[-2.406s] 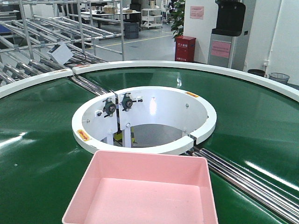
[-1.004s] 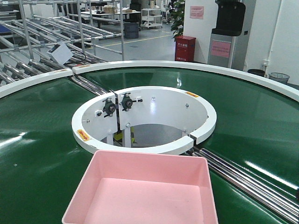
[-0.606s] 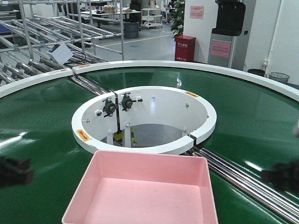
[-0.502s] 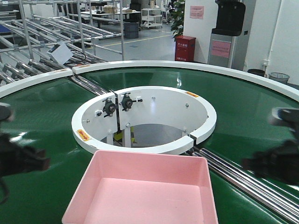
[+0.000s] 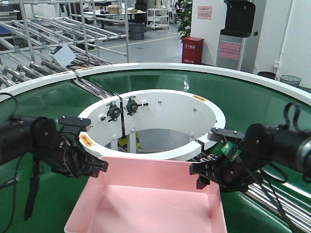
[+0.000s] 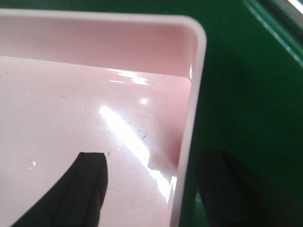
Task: Grab pink bin and stack on right shelf
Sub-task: 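Lower both grippers onto opposite side walls of the pink bin, then close both grippers on the bin walls and lift it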
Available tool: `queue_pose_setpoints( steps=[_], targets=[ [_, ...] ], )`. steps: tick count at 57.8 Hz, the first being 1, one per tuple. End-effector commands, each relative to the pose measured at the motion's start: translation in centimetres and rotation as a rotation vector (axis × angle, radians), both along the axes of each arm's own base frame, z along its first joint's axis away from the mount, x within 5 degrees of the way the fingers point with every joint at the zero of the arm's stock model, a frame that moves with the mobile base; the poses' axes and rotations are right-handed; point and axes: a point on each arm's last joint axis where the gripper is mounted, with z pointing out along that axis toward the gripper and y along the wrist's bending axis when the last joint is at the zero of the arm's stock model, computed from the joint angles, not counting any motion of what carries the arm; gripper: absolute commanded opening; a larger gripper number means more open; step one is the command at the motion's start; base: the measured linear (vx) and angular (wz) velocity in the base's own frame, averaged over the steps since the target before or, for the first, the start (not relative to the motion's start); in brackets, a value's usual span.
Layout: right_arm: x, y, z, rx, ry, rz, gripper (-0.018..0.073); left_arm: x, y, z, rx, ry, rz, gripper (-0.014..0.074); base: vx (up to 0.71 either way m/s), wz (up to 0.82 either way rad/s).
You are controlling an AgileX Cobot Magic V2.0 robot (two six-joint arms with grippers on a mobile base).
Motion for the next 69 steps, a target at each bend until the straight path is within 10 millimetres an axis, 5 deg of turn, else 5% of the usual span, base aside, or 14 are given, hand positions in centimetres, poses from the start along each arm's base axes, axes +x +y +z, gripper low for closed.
queue_pose_setpoints(
  steps=[1, 11, 17, 27, 33, 44, 58, 69],
  targets=[
    [0.2, -0.2, 1.9, -0.001, -0.051, -0.017, 0.0456, 0.4, -0.6, 2.1, -0.070, -0.065, 0.008, 0.0469, 0.00, 0.00],
    [0.6, -0.4, 0.0, -0.046, 0.007, -0.015, 0.0407, 0.9, -1.0, -0.4, -0.077, 0.012, 0.014, 0.0469, 0.00, 0.00],
    [0.6, -0.4, 0.1, -0.047, 0.008, -0.015, 0.0303, 0.8, -1.0, -0.7, -0.071, 0.032, 0.012, 0.0440, 0.00, 0.00],
    [0.1, -0.3, 0.7, -0.027, 0.020, -0.018, 0.0055, 0.4, -0.9, -0.9, -0.057, 0.081, 0.004, 0.0209, 0.00, 0.00],
    [-0.3, -0.4, 1.7, -0.028, 0.010, -0.004, -0.0015, 0.0, -0.9, -0.3, -0.058, 0.092, -0.001, 0.0040, 0.00, 0.00],
    [-2.0, -0.8, 7.1, -0.024, -0.160, 0.036, -0.0013, -1.7, -0.4, 5.4, -0.117, -0.056, 0.002, -0.0008, 0.00, 0.00],
    [-6.5, -1.7, 15.7, -0.012, -0.450, 0.084, -0.0013, -7.8, 1.4, 15.7, -0.201, -0.314, -0.002, -0.0006, 0.00, 0.00],
    [-10.5, -2.5, 20.4, 0.009, -0.600, 0.099, -0.0013, -12.5, 3.0, 17.6, -0.281, -0.411, 0.060, -0.0005, 0.00, 0.00]
  ],
)
